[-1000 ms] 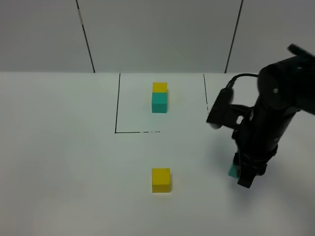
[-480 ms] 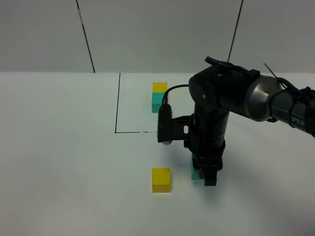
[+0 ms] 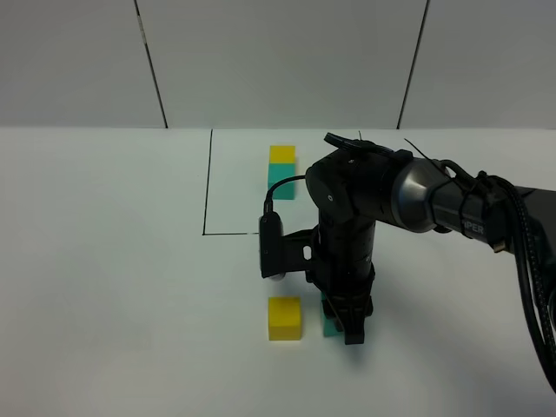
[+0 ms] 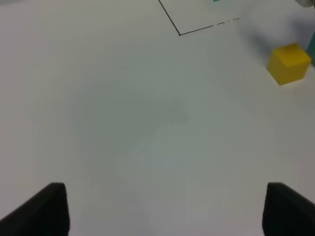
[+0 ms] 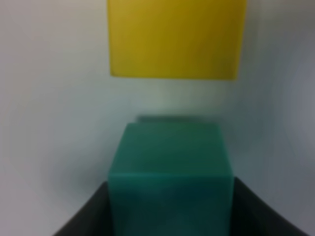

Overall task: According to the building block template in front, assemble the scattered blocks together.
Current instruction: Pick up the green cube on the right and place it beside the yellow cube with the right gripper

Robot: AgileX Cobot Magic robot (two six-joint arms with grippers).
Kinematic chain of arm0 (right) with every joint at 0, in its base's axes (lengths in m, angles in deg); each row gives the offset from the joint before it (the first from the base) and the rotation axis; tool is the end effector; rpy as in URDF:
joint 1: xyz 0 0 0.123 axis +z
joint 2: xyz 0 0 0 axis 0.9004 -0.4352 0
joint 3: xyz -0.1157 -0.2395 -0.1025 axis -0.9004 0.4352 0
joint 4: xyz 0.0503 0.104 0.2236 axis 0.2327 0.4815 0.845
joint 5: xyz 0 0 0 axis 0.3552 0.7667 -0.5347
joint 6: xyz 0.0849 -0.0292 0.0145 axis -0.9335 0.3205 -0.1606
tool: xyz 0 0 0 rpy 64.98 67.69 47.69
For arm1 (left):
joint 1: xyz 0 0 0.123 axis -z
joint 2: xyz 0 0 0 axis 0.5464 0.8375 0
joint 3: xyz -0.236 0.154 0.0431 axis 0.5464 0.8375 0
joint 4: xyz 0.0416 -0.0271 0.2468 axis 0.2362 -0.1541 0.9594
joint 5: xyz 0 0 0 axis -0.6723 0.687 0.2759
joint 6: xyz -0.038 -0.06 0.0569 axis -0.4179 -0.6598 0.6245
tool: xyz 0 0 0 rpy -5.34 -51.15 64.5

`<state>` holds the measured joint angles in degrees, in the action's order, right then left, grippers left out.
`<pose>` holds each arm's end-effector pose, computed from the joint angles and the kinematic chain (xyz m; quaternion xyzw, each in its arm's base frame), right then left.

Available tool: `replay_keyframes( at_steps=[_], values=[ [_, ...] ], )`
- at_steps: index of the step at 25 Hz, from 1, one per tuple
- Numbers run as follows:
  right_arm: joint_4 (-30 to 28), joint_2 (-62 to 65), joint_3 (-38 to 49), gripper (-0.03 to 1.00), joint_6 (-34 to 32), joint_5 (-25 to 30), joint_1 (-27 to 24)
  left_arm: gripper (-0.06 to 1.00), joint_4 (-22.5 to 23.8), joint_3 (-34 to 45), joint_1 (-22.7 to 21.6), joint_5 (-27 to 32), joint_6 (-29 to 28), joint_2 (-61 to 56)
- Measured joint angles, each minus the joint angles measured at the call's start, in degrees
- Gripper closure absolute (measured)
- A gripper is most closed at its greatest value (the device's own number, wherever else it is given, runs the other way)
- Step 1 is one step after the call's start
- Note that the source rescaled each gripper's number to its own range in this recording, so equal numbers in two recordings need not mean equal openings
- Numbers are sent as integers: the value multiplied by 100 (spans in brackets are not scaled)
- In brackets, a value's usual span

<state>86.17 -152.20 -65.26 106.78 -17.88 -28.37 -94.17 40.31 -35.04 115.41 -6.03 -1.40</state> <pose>0.3405 0.2406 0.1434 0.7125 -0.7013 0.0230 0.0029 -0.0097 -0.0227 0.2803 0.1342 0.8368 -0.0454 0.5289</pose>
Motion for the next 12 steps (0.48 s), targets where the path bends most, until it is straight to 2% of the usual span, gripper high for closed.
replay_keyframes(
  at_steps=[12],
  values=[
    [151, -238, -98, 95, -145, -79, 0, 22, 0, 0, 0, 0, 5, 0]
  ],
)
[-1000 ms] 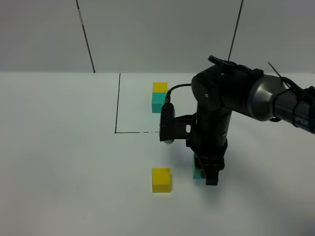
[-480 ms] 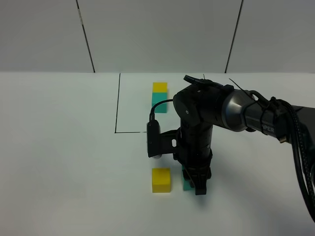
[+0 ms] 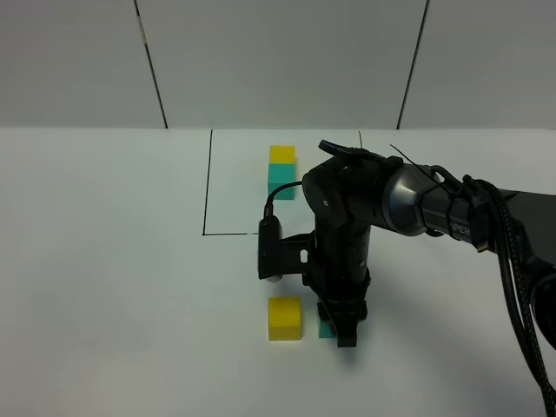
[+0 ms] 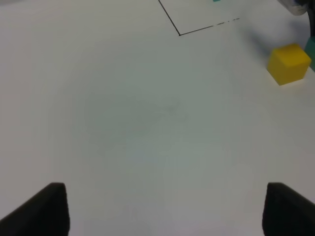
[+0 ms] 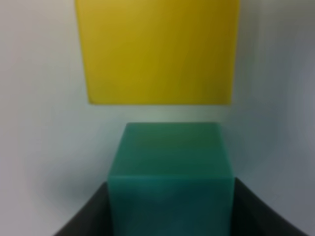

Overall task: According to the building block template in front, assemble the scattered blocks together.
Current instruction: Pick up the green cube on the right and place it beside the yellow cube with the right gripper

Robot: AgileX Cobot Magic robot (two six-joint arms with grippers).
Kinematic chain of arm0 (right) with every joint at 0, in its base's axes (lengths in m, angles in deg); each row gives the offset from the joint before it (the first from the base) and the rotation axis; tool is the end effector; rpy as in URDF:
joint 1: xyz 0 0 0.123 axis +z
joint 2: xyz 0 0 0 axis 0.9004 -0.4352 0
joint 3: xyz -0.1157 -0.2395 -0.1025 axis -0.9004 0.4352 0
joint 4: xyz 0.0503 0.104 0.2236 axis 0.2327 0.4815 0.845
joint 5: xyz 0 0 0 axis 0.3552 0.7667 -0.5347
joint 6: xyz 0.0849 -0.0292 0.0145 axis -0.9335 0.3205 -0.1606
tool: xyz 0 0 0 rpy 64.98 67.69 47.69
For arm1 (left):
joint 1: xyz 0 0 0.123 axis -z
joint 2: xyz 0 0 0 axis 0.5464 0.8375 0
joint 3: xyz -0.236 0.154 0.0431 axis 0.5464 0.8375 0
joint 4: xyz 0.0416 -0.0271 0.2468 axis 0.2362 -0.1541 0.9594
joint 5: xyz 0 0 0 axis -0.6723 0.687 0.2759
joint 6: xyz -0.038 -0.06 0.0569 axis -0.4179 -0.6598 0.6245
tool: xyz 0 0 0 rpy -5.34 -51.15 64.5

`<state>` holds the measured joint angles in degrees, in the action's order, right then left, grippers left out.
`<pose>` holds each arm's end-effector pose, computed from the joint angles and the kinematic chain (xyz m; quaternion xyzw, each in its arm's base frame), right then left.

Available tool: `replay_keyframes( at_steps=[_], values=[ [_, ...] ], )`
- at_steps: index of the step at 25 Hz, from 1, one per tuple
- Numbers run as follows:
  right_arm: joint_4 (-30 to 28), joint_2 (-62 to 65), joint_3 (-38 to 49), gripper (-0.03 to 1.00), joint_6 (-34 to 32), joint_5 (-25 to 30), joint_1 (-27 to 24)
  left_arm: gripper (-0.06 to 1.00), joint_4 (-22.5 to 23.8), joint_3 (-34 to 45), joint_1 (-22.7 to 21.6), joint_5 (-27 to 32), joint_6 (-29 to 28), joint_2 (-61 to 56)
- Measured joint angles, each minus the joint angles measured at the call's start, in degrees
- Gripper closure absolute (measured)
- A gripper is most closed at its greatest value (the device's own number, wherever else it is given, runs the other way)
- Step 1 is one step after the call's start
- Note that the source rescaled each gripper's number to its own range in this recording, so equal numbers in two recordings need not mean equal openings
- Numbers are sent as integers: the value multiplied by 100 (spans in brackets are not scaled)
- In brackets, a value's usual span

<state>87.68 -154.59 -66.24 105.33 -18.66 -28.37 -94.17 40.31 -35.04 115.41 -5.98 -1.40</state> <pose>0.3435 0.2454 0.1298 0.6992 -0.7148 0.0107 0.0064 -0.0097 -0.0227 0.2803 0.1345 0.8367 -0.0452 0.5289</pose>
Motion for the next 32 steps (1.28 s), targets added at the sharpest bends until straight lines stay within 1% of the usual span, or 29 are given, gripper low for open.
replay_keyframes(
  at_steps=[9, 32],
  values=[
    [297, 0, -8, 95, -12, -161, 37, 22, 0, 0, 0, 0, 0, 0],
    [376, -29, -82, 95, 5, -178, 106, 22, 0, 0, 0, 0, 0, 0]
  ],
)
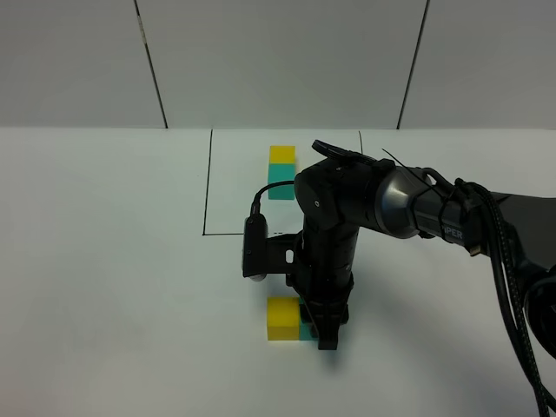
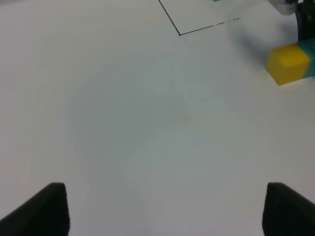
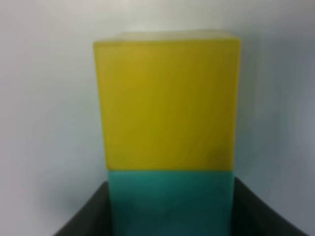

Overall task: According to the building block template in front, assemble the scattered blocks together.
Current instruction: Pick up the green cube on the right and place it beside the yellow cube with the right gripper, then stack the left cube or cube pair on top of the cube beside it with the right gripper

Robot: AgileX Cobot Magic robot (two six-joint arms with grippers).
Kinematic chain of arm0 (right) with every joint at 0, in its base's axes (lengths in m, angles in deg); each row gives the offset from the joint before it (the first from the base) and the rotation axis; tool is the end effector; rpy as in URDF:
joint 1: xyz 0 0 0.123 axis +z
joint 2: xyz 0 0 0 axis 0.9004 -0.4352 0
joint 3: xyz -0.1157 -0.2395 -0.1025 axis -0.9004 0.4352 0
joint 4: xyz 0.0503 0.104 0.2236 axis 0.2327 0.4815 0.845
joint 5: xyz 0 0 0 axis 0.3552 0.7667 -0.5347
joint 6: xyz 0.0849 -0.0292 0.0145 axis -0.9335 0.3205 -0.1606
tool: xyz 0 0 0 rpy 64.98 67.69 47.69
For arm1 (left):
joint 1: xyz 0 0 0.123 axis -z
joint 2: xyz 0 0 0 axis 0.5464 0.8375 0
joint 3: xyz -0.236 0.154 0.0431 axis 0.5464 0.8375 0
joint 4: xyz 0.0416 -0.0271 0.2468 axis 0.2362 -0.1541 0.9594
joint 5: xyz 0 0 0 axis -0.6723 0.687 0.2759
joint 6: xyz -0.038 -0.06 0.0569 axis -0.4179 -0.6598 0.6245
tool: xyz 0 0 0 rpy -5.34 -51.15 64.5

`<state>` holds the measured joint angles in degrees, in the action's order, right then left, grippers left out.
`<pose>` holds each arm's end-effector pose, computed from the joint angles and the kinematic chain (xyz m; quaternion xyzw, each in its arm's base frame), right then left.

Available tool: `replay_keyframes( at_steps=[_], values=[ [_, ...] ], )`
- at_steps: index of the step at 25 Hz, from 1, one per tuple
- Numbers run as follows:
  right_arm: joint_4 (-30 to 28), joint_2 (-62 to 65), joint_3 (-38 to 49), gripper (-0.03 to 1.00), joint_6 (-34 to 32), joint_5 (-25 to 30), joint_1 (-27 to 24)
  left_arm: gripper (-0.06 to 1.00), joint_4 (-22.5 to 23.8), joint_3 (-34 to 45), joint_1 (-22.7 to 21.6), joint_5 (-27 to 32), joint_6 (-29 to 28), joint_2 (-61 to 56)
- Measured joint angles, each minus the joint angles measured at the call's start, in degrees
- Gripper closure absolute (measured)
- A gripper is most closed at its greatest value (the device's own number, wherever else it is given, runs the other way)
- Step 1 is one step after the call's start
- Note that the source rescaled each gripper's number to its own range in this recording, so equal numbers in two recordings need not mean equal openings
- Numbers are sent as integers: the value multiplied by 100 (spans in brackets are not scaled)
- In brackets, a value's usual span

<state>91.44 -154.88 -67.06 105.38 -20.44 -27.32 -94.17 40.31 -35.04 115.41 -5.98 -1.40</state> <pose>0.3404 0.2591 0.1309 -0.6939 0.7197 0.0145 0.0174 -0.0097 -0.0227 0.2803 0.1345 0.8367 -0.0452 0.5289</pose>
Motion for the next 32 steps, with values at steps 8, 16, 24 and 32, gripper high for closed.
replay_keyframes(
  at_steps=[8, 16, 24, 32],
  values=[
    [78, -8, 5, 26, -117, 81, 0, 22, 0, 0, 0, 0, -5, 0],
    [86, 1154, 5, -3, -1951, 503, -377, 22, 0, 0, 0, 0, -5, 0],
    [-722, 2848, 807, -3, -5277, -357, -1723, 22, 0, 0, 0, 0, -5, 0],
    [-2010, 5072, 3086, -3, -7993, -2366, -2123, 22, 0, 0, 0, 0, -5, 0]
  ],
)
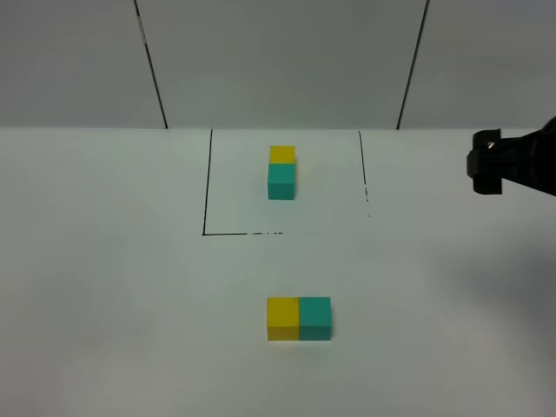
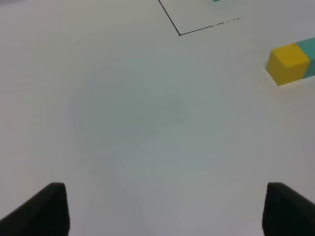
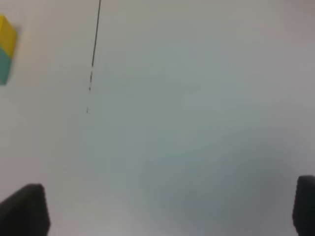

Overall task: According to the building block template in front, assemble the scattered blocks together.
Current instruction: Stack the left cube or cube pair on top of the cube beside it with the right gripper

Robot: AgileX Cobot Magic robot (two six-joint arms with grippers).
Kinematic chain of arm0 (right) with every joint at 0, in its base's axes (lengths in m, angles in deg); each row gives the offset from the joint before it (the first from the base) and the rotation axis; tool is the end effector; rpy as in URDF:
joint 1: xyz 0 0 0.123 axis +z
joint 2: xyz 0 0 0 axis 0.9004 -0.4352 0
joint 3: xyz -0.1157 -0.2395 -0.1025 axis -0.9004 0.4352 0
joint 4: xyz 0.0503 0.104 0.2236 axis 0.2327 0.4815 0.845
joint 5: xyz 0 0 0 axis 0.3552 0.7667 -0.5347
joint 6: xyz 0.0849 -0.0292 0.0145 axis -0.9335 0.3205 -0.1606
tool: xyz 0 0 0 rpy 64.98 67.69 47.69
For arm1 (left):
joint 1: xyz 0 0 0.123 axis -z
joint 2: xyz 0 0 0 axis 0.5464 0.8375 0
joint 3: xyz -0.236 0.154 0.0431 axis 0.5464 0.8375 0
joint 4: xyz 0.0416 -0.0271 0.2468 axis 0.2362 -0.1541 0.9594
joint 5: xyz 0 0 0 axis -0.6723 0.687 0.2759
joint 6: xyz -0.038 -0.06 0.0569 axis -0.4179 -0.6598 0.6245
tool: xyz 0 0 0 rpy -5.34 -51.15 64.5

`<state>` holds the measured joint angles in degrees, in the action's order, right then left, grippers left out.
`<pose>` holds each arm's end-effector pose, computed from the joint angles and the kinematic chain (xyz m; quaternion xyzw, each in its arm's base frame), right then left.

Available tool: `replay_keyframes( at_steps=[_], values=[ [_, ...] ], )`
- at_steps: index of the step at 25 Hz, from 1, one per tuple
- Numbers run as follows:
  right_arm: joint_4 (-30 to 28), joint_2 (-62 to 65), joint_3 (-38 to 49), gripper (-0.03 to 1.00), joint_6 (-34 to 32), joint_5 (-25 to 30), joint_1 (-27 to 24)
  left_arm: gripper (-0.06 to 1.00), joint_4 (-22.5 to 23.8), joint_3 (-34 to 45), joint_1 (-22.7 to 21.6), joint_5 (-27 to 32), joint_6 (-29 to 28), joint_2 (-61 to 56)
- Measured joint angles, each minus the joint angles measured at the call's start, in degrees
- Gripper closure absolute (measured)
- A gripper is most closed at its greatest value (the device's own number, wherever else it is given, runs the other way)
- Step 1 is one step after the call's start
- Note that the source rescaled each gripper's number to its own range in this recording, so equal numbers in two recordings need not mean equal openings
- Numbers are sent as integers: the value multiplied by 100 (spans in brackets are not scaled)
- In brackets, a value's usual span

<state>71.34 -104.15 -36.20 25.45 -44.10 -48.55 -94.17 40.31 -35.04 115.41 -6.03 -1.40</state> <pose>0.2751 0.0606 0.3212 0.0122 0.9156 0.0194 0.4015 -0.0097 -0.0227 0.2803 0.1342 0.8368 -0.0454 0.5289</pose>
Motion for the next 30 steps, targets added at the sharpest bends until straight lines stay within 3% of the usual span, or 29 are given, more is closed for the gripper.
replay_keyframes(
  at_steps=[4, 7, 9, 12, 19, 23, 30],
  values=[
    [-586, 494, 723, -3, -920, -438, 0, 22, 0, 0, 0, 0, 0, 0],
    [-669, 527, 821, -3, -939, -360, 0, 22, 0, 0, 0, 0, 0, 0],
    [-613, 519, 780, -3, -612, -231, 0, 22, 0, 0, 0, 0, 0, 0],
    [-231, 332, 329, -3, 666, 256, 55, 22, 0, 0, 0, 0, 0, 0],
    [602, -1311, -1998, -3, 4427, 2529, 868, 22, 0, 0, 0, 0, 5, 0],
    [711, -2514, -3016, -3, 5508, 3256, 1382, 22, 0, 0, 0, 0, 5, 0],
    [1083, -3793, -3406, -3, 6734, 3271, 2069, 22, 0, 0, 0, 0, 5, 0]
  ],
)
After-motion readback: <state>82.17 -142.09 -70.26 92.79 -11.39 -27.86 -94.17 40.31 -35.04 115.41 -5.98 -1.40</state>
